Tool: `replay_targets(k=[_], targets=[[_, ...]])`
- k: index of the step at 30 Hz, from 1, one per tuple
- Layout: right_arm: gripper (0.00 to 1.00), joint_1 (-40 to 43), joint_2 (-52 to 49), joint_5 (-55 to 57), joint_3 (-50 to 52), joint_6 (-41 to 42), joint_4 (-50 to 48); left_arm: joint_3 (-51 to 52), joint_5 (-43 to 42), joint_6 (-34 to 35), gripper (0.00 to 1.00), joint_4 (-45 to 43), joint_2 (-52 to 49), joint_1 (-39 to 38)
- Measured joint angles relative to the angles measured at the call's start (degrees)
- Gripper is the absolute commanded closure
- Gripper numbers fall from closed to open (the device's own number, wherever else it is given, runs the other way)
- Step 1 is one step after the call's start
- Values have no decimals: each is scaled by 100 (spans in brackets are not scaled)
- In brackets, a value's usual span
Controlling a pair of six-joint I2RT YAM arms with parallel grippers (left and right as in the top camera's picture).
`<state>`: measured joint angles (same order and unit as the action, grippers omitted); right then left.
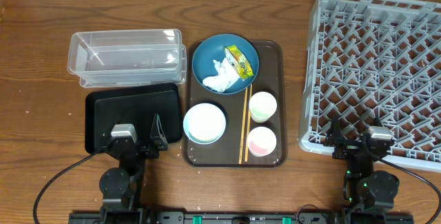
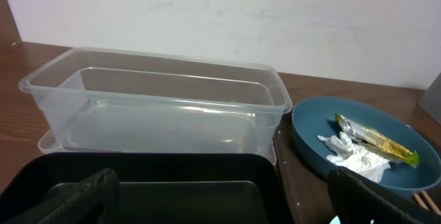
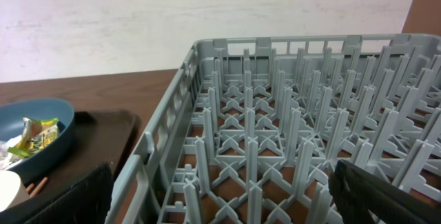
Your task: Sort waste into correct bins and load items into the dishwasher rack
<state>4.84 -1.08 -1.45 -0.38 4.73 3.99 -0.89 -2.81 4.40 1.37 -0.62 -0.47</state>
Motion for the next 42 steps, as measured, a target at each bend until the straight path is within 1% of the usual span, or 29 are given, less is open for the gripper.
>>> replay_targets(k=[24, 29, 32, 34, 38, 42], targets=[[1, 0, 0, 83, -2, 0, -2, 0, 0, 7, 1, 0, -2, 0], [1, 0, -9, 140, -31, 0, 13, -133, 4, 192, 1, 208, -127, 0], [1, 2, -140, 170, -216, 149, 50, -352, 7, 378, 1, 494, -568, 0], [1, 2, -343, 188, -461, 356, 72, -697, 7, 466, 1, 835, -1054, 0], [1, 0, -1134, 195, -1233, 590, 197, -1932, 17, 514, 1, 1615, -2420, 0], [1, 0, -2299, 197, -2168, 640, 693, -3314, -81, 568, 1, 2500, -3781, 2]])
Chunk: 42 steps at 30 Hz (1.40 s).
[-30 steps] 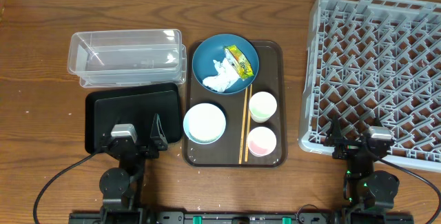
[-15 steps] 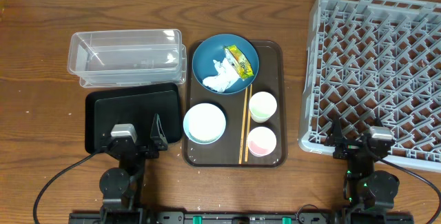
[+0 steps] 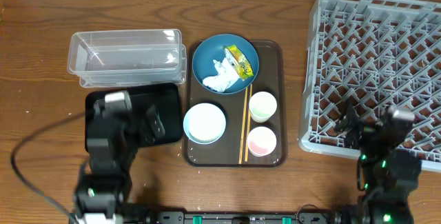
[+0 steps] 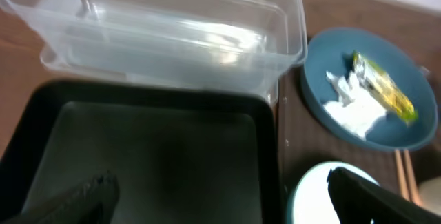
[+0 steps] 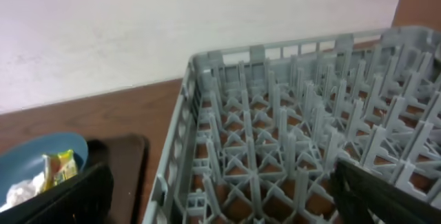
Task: Sort waste into correct bins and load items into the dishwasher rack
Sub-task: 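Reach the left gripper to the blue plate and grasp the yellow wrapper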
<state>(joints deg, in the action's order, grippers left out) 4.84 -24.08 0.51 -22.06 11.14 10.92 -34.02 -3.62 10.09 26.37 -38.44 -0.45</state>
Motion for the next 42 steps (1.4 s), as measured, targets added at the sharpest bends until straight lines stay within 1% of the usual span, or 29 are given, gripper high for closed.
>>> replay_targets(k=[4, 7, 9, 10, 14, 19, 24, 28, 33, 34, 37, 42], targets=[[1, 0, -1231, -7, -962, -46, 809, -1410, -308, 22, 1, 1351, -1318, 2], [1, 0, -2168, -87, -1834, -299, 1770, -2350, -509, 22, 1, 2358, -2111, 2], [1, 2, -2675, -120, -2382, -417, 2367, -2815, -595, 24, 1, 2721, -2457, 2], [1, 2, -2924, -122, -2673, -472, 2618, -2977, -634, 22, 1, 2743, -2566, 2], [1, 2, -3620, -136, -3453, -603, 3053, -3226, -820, 28, 2, 2306, -2726, 2], [1, 2, -3866, -166, -3602, -664, 3121, -3254, -962, 160, 3, 1574, -3014, -103], [1, 2, -3866, -203, -3604, -693, 2997, -3270, -1003, 269, 3, 750, -3674, -588], [1, 2, -3866, -208, -3604, -708, 2997, -3298, -1010, 352, 3, -118, -4330, -1108], [1, 2, -3866, -208, -3606, -710, 2999, -3329, -1021, 629, 4, -1027, -5222, -1637], [1, 2, -3866, -208, -3604, -710, 2994, -3333, -1027, 717, 5, -1196, -5416, -1722], [1, 2, -3866, -208, -3604, -710, 2997, -3383, -1145, 981, 7, -1438, -6008, -1923], [1, 2, -3866, -210, -3606, -710, 2997, -3689, -1392, 1303, 8, -1532, -6881, -2122]])
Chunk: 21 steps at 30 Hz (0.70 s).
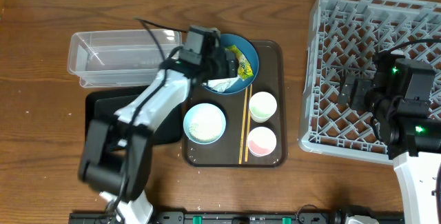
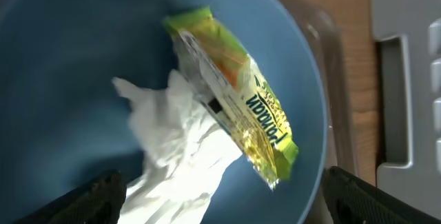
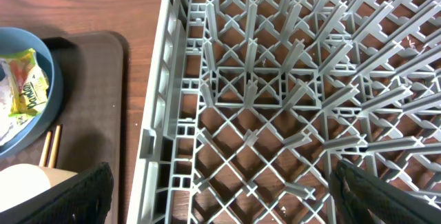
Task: Sort waste into correct bins and load items into the dishwasher rack
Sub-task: 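Reach the left gripper to the blue plate and grasp the yellow wrapper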
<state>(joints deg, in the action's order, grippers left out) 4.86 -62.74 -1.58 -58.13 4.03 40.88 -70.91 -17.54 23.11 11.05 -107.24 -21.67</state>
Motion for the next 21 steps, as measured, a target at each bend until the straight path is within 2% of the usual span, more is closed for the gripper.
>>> replay_targets(k=[6, 11, 14, 17, 21], targets=[[1, 0, 0, -2, 0, 0, 4, -149, -90, 310, 21, -476, -546, -120], [1, 0, 0, -2, 0, 0, 4, -153, -151, 417, 23, -772, -826, -256], [1, 0, 0, -4, 0, 0, 4, -153, -162, 474, 33, -813, -916, -341], [1, 0, 0, -2, 0, 0, 4, -155, -175, 503, 57, -822, -935, -396], [1, 0, 0, -4, 0, 0, 7, -155, -179, 568, 79, -828, -935, -387]])
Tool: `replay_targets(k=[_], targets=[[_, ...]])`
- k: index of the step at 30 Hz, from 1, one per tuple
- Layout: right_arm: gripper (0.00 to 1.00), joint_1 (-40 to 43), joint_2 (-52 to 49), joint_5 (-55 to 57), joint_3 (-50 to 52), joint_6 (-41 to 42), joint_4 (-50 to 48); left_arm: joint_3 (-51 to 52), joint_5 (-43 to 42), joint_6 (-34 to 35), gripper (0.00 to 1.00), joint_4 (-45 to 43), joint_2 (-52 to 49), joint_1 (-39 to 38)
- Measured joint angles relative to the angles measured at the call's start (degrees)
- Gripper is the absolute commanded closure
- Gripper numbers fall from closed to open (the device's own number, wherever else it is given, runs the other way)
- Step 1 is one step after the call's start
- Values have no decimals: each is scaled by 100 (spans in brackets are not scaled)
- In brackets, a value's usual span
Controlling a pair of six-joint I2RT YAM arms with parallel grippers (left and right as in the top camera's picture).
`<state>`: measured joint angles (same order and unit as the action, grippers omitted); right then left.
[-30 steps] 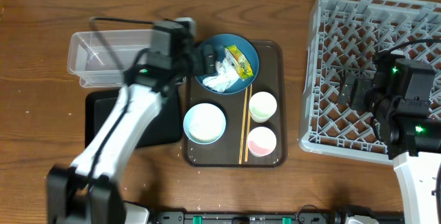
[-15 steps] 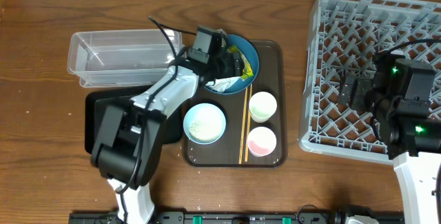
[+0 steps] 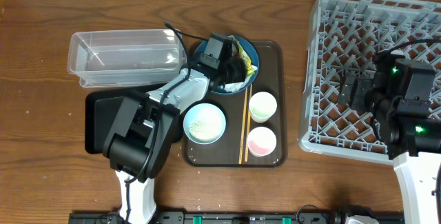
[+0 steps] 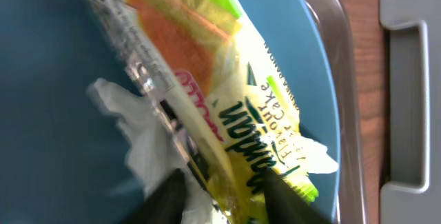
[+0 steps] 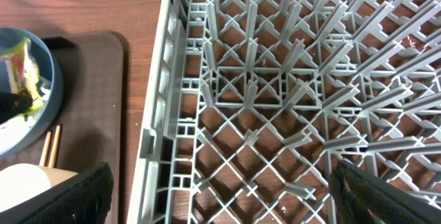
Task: Sort waste into correct bins and load items into the dishwasher rack
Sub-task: 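Reach the left gripper to the blue plate and grasp the yellow wrapper, then carry the wrapper with the left gripper and drop it into the clear bin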
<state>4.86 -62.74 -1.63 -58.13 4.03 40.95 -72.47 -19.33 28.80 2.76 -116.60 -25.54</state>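
Observation:
My left gripper [image 3: 233, 69] is down in the blue bowl [image 3: 252, 57], and its fingers [image 4: 169, 196] are closed in on either side of a yellow-green snack wrapper [image 4: 227, 100]. A crumpled white tissue [image 4: 138, 148] lies under and beside the wrapper. The bowl sits at the far end of the brown tray [image 3: 269, 52]. My right gripper [image 5: 220, 196] hangs open over the near left part of the grey dishwasher rack [image 5: 275, 79] with nothing between its fingers.
On the tray are a white bowl [image 3: 204, 123], a cream cup [image 3: 262, 105], a pink cup [image 3: 262, 141] and chopsticks [image 3: 244, 127]. A clear bin [image 3: 124, 57] and a black bin [image 3: 103, 120] stand left of the tray.
My left gripper has gone lower into the blue bowl and its fingers have closed from wide open onto the wrapper. The right arm has not moved.
Both arms rested at the table's front edge, grippers open. Then the left one was over the black bin and the right one over the rack's near edge. Later the left hung open above the blue bowl; now it is shut on the wrapper.

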Motion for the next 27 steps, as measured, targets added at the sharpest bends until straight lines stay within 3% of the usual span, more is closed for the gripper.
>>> replay_targets(k=[4, 10, 20, 27], targets=[[1, 0, 0, -2, 0, 0, 37, -11, 7, -46, 94, 181, 13, 79], [1, 0, 0, -7, 0, 0, 37, -11, 330, -339, 94, 1025, 455, 415], [1, 0, 0, -9, 0, -2, 39, -48, 605, -772, 94, 1878, 2446, 1375], [1, 0, 0, -9, 0, -2, 39, -74, 944, -898, 91, 2135, 2581, 2439]])
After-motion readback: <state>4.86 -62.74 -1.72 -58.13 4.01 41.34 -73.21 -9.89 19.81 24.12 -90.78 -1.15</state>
